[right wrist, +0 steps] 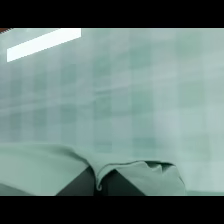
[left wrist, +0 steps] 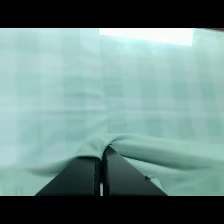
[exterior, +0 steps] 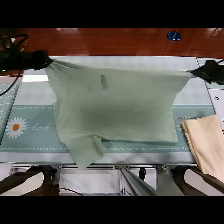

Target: Fold the shirts.

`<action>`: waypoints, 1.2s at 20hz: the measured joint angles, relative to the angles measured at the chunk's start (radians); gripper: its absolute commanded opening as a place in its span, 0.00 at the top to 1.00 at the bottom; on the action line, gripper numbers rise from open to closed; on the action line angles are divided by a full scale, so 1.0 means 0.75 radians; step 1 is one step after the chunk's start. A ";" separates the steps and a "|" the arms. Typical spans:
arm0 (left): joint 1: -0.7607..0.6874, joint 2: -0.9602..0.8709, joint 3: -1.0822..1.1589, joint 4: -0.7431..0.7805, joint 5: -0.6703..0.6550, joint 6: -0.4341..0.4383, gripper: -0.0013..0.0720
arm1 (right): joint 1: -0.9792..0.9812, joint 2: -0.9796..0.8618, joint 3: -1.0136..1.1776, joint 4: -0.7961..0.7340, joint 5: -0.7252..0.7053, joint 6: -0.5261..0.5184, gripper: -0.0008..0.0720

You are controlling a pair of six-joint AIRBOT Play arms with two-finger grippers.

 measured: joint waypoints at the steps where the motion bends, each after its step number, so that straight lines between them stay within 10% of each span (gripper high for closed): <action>1: -0.009 -0.084 0.042 -0.009 0.044 -0.016 0.96 | 0.001 -0.112 0.046 0.038 -0.028 -0.017 0.95; 10: -0.031 -0.568 0.266 -0.100 0.096 -0.118 0.96 | 0.015 -0.808 0.509 0.174 -0.046 0.017 0.94; 24: 0.060 -0.656 0.380 0.027 -0.664 -0.005 0.96 | 0.038 -0.901 0.612 -0.076 0.433 0.075 0.94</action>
